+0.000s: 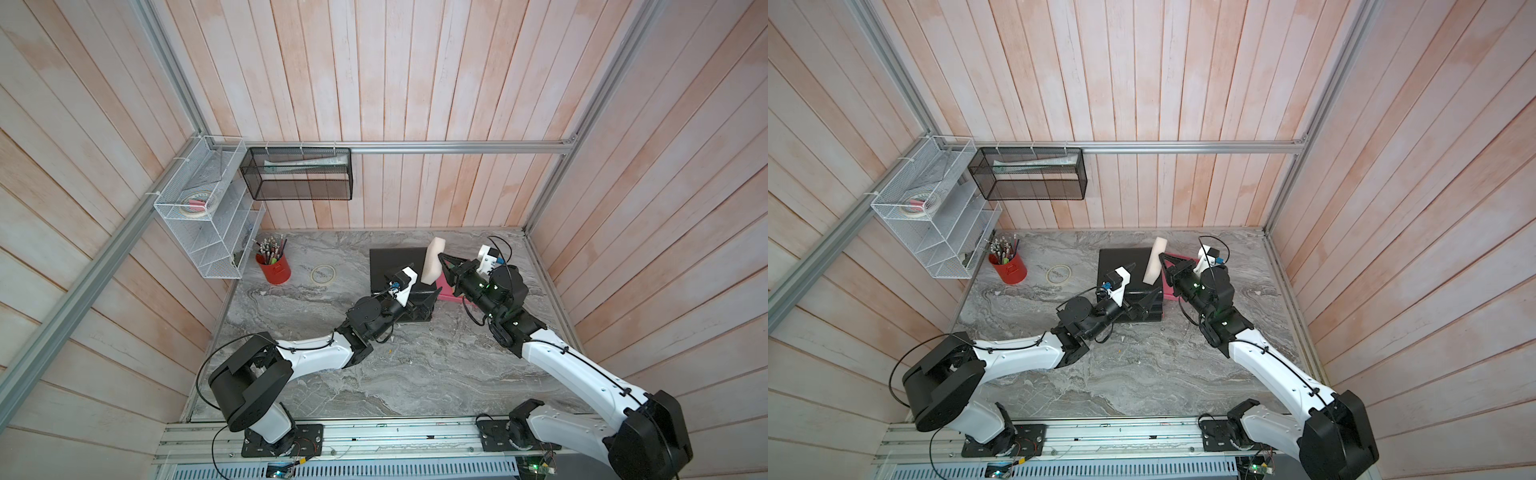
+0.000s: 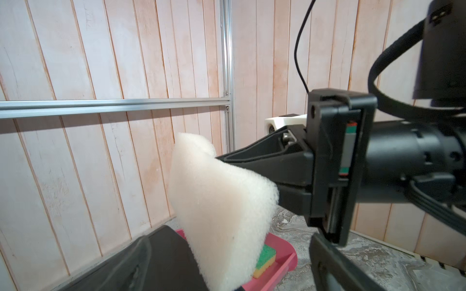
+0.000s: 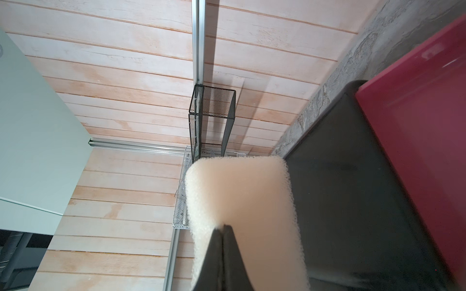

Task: Take the sponge out of the drawer
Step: Place the sponge at the center of the board.

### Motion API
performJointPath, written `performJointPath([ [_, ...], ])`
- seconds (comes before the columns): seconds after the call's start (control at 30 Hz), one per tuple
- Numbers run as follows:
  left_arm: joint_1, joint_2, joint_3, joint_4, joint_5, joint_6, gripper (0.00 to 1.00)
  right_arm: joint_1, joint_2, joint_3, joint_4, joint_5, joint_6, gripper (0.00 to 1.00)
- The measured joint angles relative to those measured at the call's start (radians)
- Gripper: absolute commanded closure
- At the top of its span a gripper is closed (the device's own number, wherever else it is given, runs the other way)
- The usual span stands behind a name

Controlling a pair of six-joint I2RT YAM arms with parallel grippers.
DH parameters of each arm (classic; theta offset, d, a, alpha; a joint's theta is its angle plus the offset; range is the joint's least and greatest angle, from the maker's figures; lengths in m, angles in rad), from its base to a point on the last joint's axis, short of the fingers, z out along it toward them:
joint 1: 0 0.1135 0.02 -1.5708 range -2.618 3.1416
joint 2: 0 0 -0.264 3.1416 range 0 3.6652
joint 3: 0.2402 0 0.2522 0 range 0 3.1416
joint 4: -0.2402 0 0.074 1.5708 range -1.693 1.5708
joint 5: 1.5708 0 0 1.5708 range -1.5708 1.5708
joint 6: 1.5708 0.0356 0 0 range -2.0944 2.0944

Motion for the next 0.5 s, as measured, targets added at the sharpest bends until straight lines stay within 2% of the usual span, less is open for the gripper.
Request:
performJointPath([
  [0.07, 0.0, 0.012, 0.027, -0.014, 0.0, 0.011, 0.24, 0.0, 0.0, -0.005, 0.0, 0.0, 0.003, 1.0],
  [0.13, -0.001, 0.023, 0.051, -0.026, -0.002, 0.02, 0.35, 0.001, 0.0, -0.013, 0.0, 0.0, 0.007, 1.0],
  [0.23, -0.001, 0.032, 0.06, -0.03, -0.002, 0.022, 0.39, 0.004, -0.002, -0.02, -0.001, 0.003, 0.008, 1.0],
  [0.4, -0.004, 0.05, 0.066, -0.051, 0.011, 0.028, 0.52, 0.005, -0.015, -0.031, -0.002, 0.018, 0.008, 1.0],
  [0.5, -0.005, 0.062, 0.079, -0.07, 0.017, 0.029, 0.5, 0.005, -0.021, -0.031, -0.003, 0.027, 0.008, 1.0],
])
